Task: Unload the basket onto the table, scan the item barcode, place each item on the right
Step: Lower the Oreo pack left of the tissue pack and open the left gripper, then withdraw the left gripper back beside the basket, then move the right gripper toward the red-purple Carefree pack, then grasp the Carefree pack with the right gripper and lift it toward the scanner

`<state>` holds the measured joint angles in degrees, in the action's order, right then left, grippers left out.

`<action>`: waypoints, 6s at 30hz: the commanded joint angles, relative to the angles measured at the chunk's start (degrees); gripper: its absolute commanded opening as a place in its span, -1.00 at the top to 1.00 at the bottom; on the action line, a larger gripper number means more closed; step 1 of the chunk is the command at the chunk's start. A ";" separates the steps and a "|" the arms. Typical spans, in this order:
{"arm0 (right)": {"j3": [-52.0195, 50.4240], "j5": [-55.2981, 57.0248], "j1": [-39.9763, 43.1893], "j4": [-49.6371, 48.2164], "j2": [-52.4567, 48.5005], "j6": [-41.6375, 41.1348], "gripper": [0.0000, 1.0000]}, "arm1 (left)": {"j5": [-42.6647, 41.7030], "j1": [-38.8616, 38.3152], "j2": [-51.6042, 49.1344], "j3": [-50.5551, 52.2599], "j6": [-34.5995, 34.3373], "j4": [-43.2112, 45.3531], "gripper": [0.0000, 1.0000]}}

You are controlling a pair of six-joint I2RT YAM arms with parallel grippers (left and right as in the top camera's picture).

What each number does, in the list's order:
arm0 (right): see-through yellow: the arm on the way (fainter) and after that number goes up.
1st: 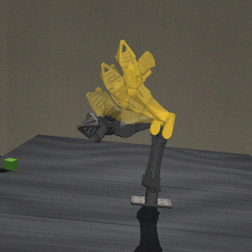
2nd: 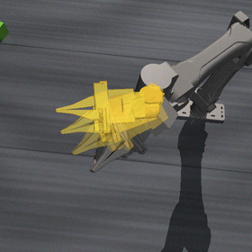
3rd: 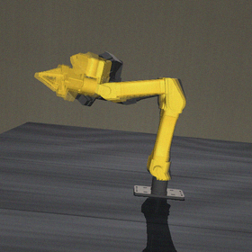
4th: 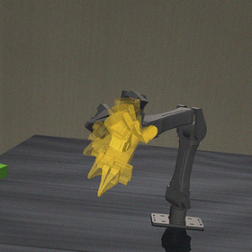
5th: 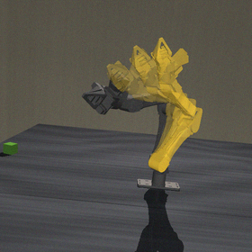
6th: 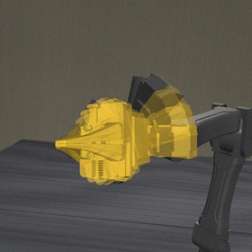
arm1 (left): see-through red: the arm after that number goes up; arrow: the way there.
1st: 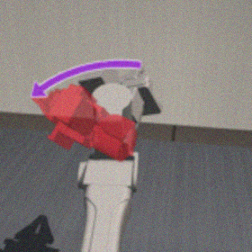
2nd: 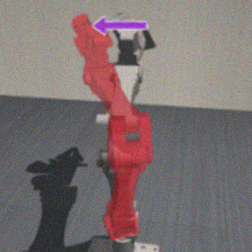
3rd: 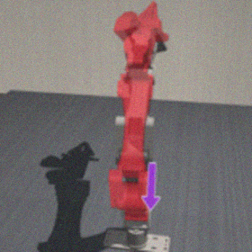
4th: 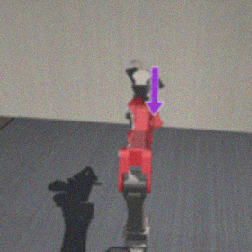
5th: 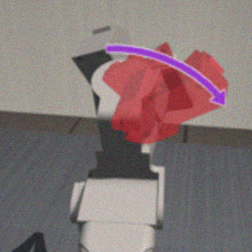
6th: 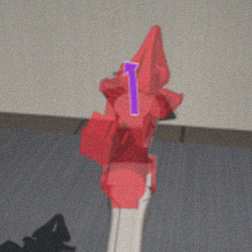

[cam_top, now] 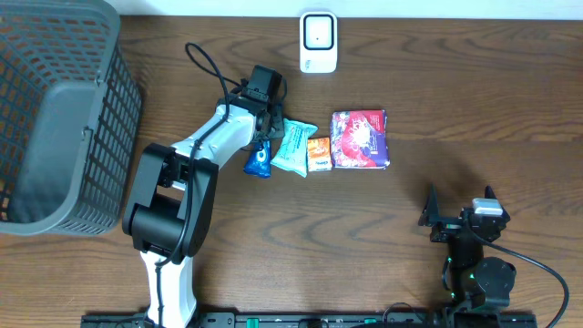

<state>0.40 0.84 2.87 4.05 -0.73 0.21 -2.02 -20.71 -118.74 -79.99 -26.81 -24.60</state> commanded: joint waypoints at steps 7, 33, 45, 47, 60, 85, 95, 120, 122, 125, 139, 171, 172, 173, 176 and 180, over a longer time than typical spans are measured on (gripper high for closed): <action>-0.09 -0.31 -0.28 0.24 0.24 -1.01 -0.98 | -7.85 1.68 4.98 -2.78 -3.19 1.66 -0.10; -0.09 -0.31 -0.28 0.22 0.24 -1.01 -0.98 | 7.45 17.20 42.25 -2.82 10.23 -22.73 -0.55; -0.09 -0.31 -0.28 0.22 0.24 -1.01 -0.99 | 7.19 17.86 47.98 -2.75 10.05 -29.14 -0.95; -0.09 -0.31 -0.28 0.22 0.24 -0.98 -0.98 | 7.19 17.86 47.71 -2.75 10.05 -32.09 -0.95; -0.09 -0.31 -0.28 0.22 0.24 -1.01 -0.99 | 7.19 17.86 47.52 -2.75 10.05 -35.85 -0.95; -0.09 -44.41 -0.28 -8.17 0.24 -47.56 -0.99 | 7.21 17.86 47.52 -2.75 10.05 -35.85 -0.96; 0.55 -38.99 -0.28 -25.40 0.20 -52.06 -0.98 | 7.21 17.86 47.52 -2.75 10.05 -35.85 -0.96; 58.95 -36.52 -0.20 40.11 -57.16 -17.33 -0.98 | 7.21 17.86 47.50 -2.75 10.05 -35.85 -0.96; 58.95 -35.39 -0.20 39.28 -60.83 -17.33 -0.99 | 7.19 17.86 47.50 -2.75 10.05 -35.85 -0.96; 58.93 -33.86 -0.20 39.15 -64.28 -17.29 -0.99 | 7.21 17.86 47.50 -2.75 10.05 -35.85 -0.95; 58.88 -27.28 -0.79 33.05 -80.63 -8.26 -0.98 | 7.19 17.86 47.50 -2.75 10.05 -35.85 -0.96; 79.52 -29.22 -4.50 34.97 -110.20 -10.88 -0.62 | 7.19 17.86 47.50 -2.75 10.05 -35.85 -0.96; 79.52 -29.73 -4.35 35.08 -111.14 -10.86 -0.62 | 7.19 17.86 47.50 -2.75 10.05 -35.85 -0.96; 79.52 -29.86 -4.26 35.17 -112.02 -10.88 -0.61 | 7.19 17.86 47.50 -2.75 10.05 -35.85 -0.96; 79.52 -31.56 -4.39 35.34 -115.40 -10.64 -0.49 | 7.19 17.86 47.50 -2.75 10.05 -35.85 -0.95; 79.52 -33.99 -5.01 35.60 -119.60 -10.12 -0.36 | 7.19 17.86 47.47 -2.75 10.05 -35.85 -0.96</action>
<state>80.49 -30.41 -1.72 39.46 -117.89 -9.98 4.67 -3.05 -71.11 -82.13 -17.52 -60.23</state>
